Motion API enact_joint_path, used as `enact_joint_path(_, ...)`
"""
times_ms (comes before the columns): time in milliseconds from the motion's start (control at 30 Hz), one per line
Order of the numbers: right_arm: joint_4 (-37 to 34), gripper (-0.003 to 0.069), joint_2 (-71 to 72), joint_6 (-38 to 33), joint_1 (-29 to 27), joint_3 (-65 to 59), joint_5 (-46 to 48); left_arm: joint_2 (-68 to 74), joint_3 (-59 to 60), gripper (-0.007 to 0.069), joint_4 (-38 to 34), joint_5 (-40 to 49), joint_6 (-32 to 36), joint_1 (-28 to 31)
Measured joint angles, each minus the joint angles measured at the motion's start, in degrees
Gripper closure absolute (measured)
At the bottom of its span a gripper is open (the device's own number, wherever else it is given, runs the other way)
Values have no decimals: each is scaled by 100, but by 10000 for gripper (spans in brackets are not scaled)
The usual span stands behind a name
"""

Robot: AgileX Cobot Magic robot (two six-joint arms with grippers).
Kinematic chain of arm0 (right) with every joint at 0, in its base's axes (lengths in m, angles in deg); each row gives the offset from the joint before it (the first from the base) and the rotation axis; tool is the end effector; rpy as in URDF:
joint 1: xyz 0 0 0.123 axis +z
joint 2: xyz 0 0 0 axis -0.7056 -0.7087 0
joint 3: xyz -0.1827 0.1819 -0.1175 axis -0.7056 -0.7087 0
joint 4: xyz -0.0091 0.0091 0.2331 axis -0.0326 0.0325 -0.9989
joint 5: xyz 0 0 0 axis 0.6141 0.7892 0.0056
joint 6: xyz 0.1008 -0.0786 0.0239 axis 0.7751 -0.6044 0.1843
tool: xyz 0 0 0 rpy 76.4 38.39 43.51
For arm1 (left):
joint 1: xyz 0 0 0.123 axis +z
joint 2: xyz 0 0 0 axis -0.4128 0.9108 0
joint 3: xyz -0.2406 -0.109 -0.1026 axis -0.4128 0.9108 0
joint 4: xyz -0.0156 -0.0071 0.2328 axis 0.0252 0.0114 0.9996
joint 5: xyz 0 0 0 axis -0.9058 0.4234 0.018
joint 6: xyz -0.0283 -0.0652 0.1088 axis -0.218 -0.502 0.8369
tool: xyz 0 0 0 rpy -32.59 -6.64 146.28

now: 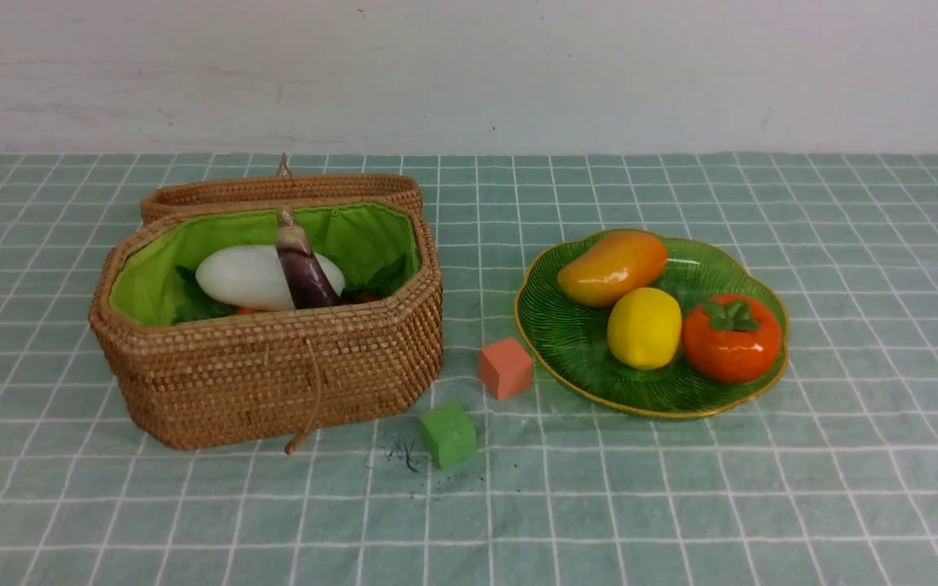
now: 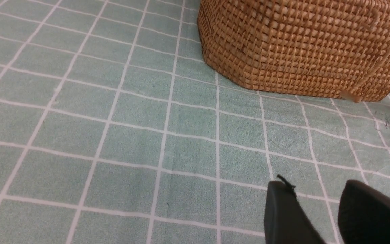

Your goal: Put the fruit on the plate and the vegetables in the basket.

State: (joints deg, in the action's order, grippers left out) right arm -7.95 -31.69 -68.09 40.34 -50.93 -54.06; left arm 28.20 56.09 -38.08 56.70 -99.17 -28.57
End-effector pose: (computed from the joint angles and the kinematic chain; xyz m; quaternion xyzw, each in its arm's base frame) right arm 0.0728 0.0073 0.1627 -0.0242 0.8044 -0.0028 0.5936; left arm 0.0721 -0.0031 0.1570 -0.0963 0.8042 -0.1021 0.5776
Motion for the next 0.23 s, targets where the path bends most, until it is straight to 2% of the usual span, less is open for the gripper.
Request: enact_joint_path(233, 0, 616, 0, 0, 0, 0, 0, 0, 0, 386, 0, 0, 0, 0)
